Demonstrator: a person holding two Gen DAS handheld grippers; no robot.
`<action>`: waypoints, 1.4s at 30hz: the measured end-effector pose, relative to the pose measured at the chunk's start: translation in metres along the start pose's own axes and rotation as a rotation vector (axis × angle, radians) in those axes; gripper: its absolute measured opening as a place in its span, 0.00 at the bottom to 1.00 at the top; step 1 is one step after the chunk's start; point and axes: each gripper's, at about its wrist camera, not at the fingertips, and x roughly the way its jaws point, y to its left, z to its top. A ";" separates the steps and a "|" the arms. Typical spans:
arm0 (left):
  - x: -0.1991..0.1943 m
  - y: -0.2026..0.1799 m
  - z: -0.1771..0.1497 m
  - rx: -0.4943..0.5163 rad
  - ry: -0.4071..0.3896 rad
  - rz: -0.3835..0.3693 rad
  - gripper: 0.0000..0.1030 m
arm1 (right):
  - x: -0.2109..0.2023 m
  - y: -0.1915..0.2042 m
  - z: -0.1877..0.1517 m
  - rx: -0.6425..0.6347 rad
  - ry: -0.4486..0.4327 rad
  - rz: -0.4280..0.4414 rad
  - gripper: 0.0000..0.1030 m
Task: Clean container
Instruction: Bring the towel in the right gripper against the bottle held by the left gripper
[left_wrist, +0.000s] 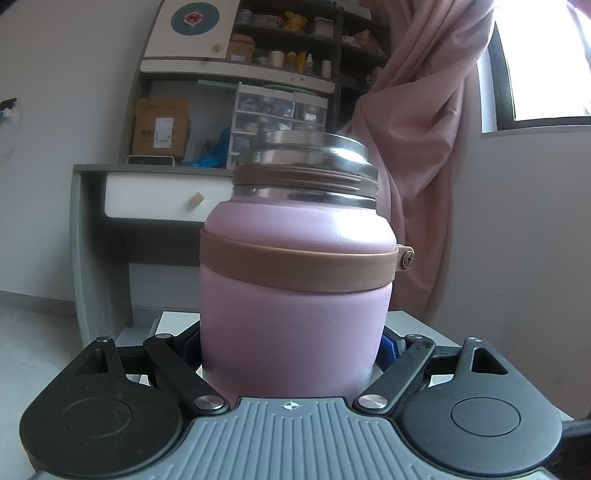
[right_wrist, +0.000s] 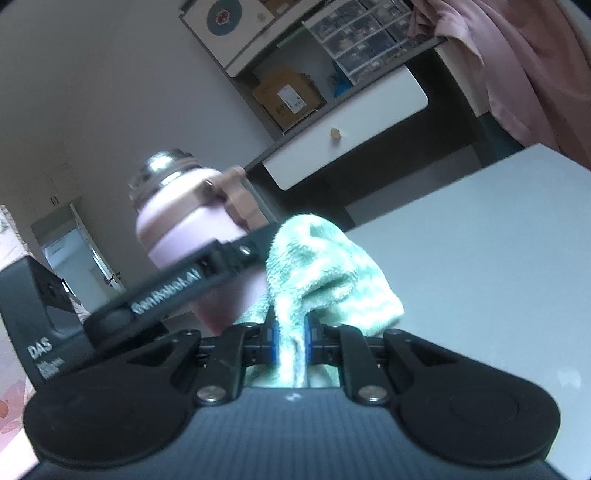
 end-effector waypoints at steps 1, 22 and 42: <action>0.000 0.000 0.000 0.000 0.000 0.000 0.82 | 0.004 -0.002 0.000 0.005 0.025 -0.020 0.12; 0.001 0.022 0.001 0.009 0.015 -0.024 0.83 | -0.015 0.009 0.001 0.042 -0.028 0.080 0.13; 0.007 0.012 0.013 0.001 0.013 -0.021 0.83 | 0.002 0.008 -0.014 -0.029 0.061 -0.069 0.13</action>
